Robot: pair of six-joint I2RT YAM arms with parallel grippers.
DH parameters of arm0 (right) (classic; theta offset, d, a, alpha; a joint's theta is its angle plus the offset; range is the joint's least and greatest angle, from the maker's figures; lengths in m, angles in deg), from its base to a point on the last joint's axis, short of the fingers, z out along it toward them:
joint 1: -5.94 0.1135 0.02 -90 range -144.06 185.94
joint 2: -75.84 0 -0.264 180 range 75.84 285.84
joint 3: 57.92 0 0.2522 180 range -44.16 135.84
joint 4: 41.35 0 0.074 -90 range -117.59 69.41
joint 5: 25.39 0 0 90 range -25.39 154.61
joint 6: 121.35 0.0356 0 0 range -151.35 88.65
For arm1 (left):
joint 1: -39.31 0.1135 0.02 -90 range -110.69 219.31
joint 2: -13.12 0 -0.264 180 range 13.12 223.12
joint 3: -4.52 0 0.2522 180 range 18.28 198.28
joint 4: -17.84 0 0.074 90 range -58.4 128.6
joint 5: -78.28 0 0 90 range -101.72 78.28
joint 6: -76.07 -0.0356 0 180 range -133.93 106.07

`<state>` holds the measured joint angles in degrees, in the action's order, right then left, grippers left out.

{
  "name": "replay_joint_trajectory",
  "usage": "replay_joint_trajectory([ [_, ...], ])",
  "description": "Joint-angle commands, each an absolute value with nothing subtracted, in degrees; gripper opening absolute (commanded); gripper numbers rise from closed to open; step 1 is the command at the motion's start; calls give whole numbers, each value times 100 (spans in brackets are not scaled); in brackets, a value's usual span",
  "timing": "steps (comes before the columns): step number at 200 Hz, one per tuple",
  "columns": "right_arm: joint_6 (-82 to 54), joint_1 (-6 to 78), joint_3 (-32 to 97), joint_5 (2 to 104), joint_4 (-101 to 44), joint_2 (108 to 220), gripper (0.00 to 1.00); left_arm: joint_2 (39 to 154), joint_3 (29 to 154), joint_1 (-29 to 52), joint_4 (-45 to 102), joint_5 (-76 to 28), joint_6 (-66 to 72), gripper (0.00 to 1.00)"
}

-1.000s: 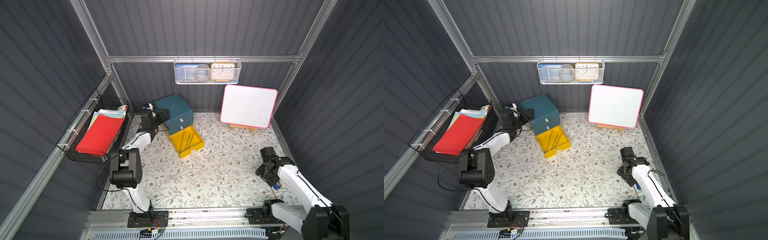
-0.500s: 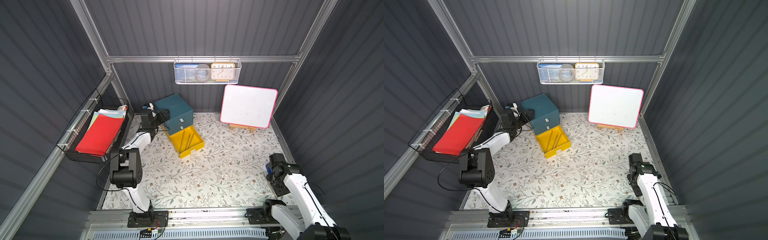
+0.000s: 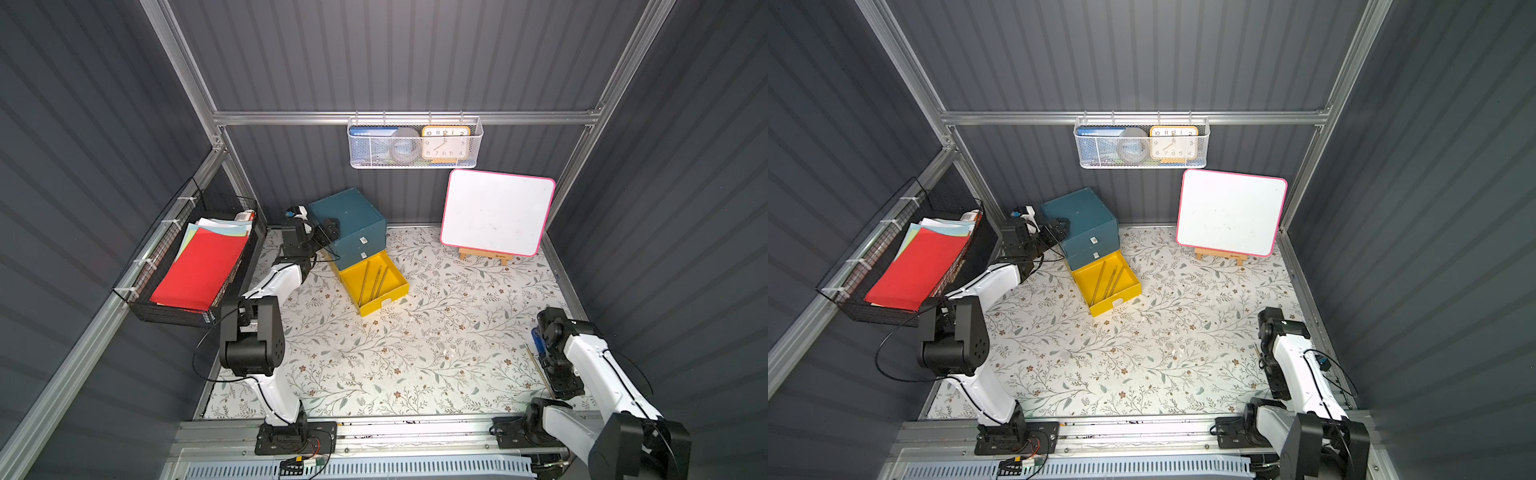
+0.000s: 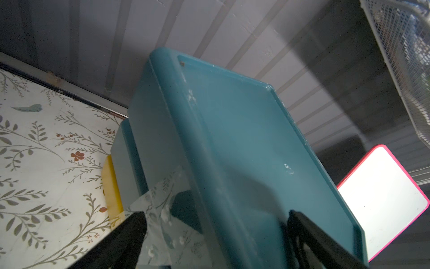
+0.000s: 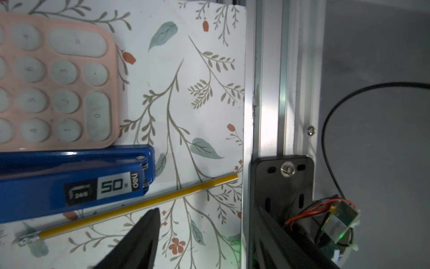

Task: Please place the pencils in the drawer according to their color
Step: Adjust the pencil at the center of the board.

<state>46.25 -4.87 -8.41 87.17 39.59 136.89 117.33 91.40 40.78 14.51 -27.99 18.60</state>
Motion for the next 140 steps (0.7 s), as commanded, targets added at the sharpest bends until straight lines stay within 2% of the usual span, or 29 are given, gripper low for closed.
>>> replay_joint_trajectory([
  [1,4970,-600,-899,8884,4115,13866,69,11860,9184,3966,1868,-2912,1647,100],
  [68,5158,-785,-755,8793,3777,14492,68,11710,9253,3966,1982,-2900,1657,100],
  [140,5462,-781,-335,8261,3993,15996,67,11785,9578,3966,2178,-2966,1618,100],
])
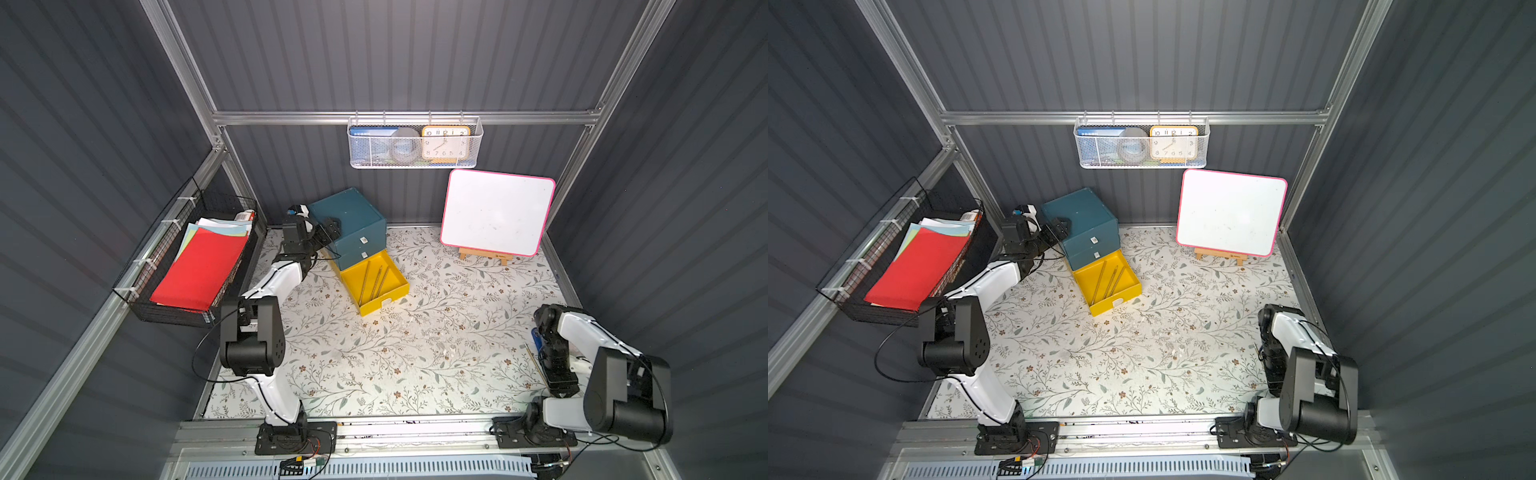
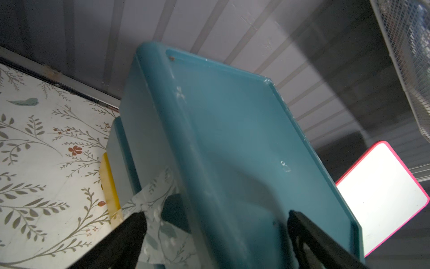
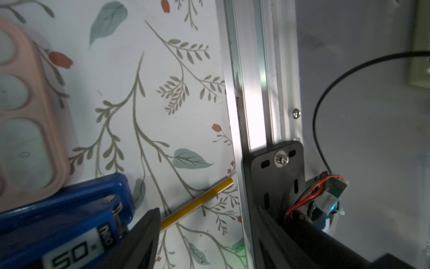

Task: Please place the pencils in the drawer according to their color
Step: Adjust the pencil at the center of the board.

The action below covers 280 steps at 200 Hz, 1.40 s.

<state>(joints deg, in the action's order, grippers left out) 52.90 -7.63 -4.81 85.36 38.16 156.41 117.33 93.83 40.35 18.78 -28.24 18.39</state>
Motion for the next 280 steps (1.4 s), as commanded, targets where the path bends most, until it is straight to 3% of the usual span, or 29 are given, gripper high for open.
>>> replay_joint_trajectory([
  [1,5466,-783,-332,8257,3983,16013,67,11787,9583,3966,2181,-2966,1616,100],
  [79,5347,-201,-436,7876,3554,16111,61,11743,9676,3966,2321,-3040,1463,100],
  [120,5570,652,-203,7596,3402,16004,60,11683,9541,3966,2224,-3044,1497,100],
  [166,5447,1746,912,7268,3092,17083,59,11587,9484,3966,2196,-2972,1516,100],
  [191,4843,2075,1419,7431,3059,17272,61,11510,9402,3966,2180,-2915,1531,100],
  [236,2990,2127,1519,7838,2931,16670,64,11538,9285,3966,1995,-2908,1613,100],
  [280,1222,2311,1096,6914,2752,16115,63,11654,9369,3966,1920,-2898,1637,100],
])
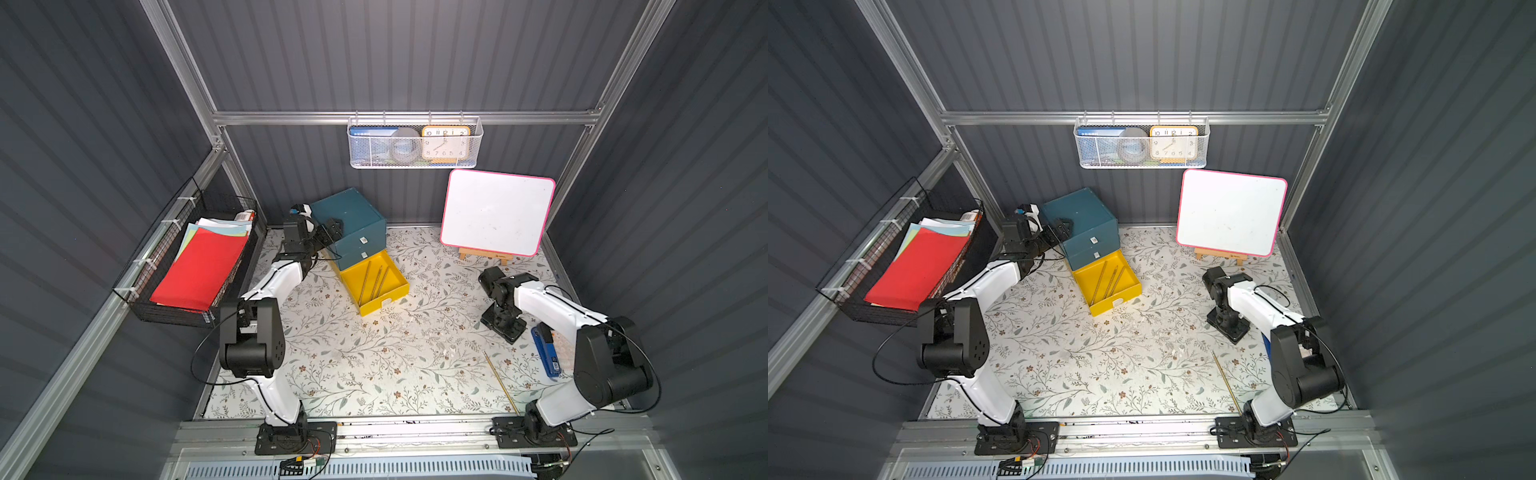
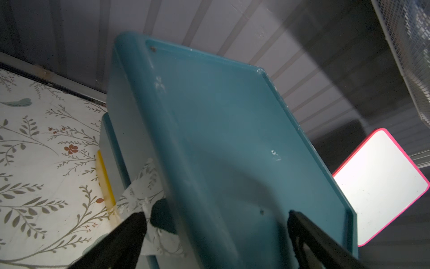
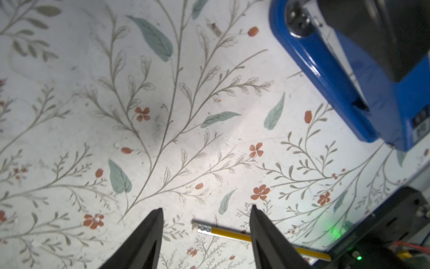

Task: Please place the pencils in the drawer according to their color
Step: Adjust the pencil at the center of the board, then pick up the pencil from the center of the board.

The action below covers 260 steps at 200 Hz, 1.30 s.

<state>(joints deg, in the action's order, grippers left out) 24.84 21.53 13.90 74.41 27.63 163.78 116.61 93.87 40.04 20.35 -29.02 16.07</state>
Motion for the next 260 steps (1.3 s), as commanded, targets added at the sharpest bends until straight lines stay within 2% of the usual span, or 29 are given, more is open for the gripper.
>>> replay_joint_trajectory([
  [1,1188,2327,1078,6885,2739,16108,63,11651,9378,3971,1920,-2901,1638,100],
  [43,887,2750,457,6619,2620,15856,62,11638,9395,3966,1945,-2882,1613,100],
  [99,919,2808,-331,6477,2422,15762,59,11598,9397,3966,1956,-2880,1613,100],
  [129,875,2835,-319,6615,2446,15796,55,11595,9401,3966,1938,-2891,1644,100],
  [154,896,2833,-254,6518,2394,15988,44,11567,9369,3966,1912,-2888,1657,100],
  [169,925,2835,-248,6454,2307,16126,42,11560,9358,3966,1917,-2893,1657,100],
  [245,1080,2830,-164,6138,1860,16559,18,11547,9292,3966,1889,-2904,1648,100],
  [260,1067,2835,-69,6144,1831,16664,9,11547,9290,3966,1887,-2912,1648,100],
])
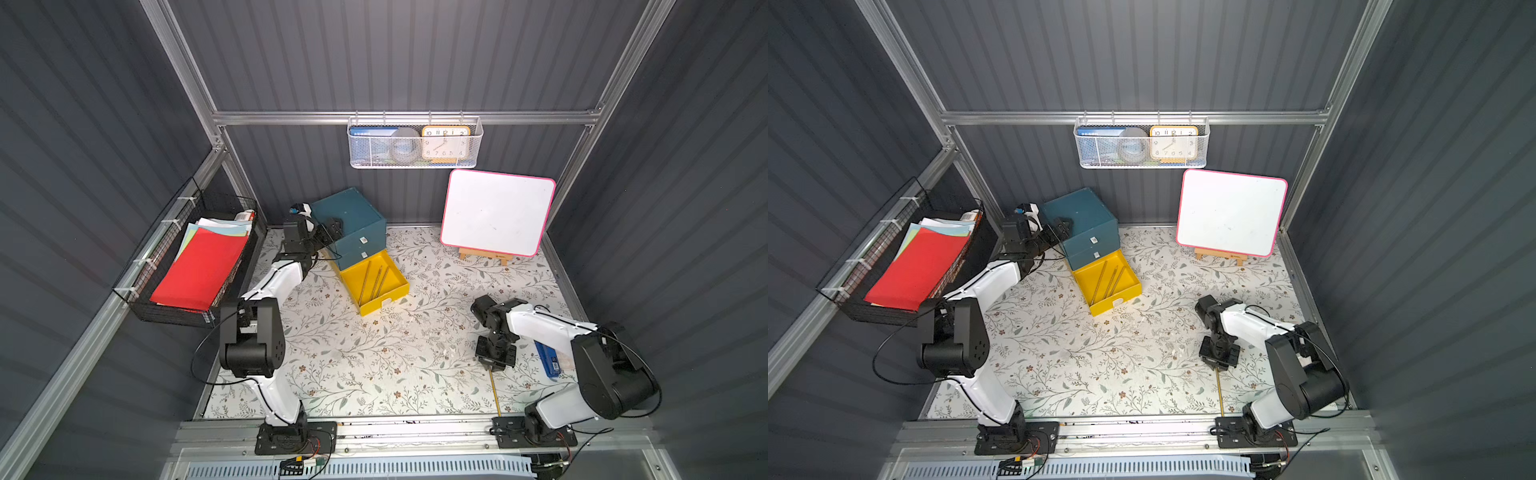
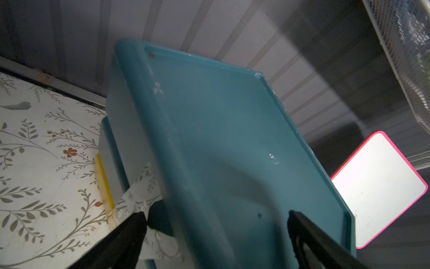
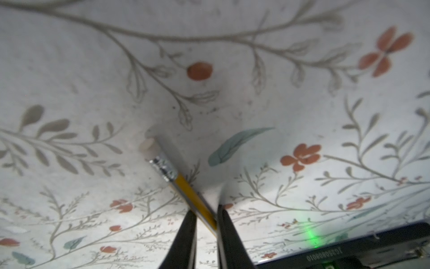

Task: Please place the pencils in the drawer according to their color
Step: Pick up the pencil from the center of the board.

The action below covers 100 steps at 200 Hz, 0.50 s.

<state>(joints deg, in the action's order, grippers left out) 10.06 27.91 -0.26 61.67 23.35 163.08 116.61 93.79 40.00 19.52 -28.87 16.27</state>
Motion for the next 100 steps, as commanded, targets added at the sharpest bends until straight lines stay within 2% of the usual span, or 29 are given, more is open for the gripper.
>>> replay_joint_trajectory([
  [1,1062,2835,-63,6149,1825,16663,8,11549,9294,3966,1886,-2912,1648,100],
  [22,1044,2835,76,6222,1794,16771,0,11549,9290,3970,1886,-2913,1649,100],
  [100,1100,2835,714,6153,1677,16749,0,11586,9256,3966,1905,-2916,1605,100],
])
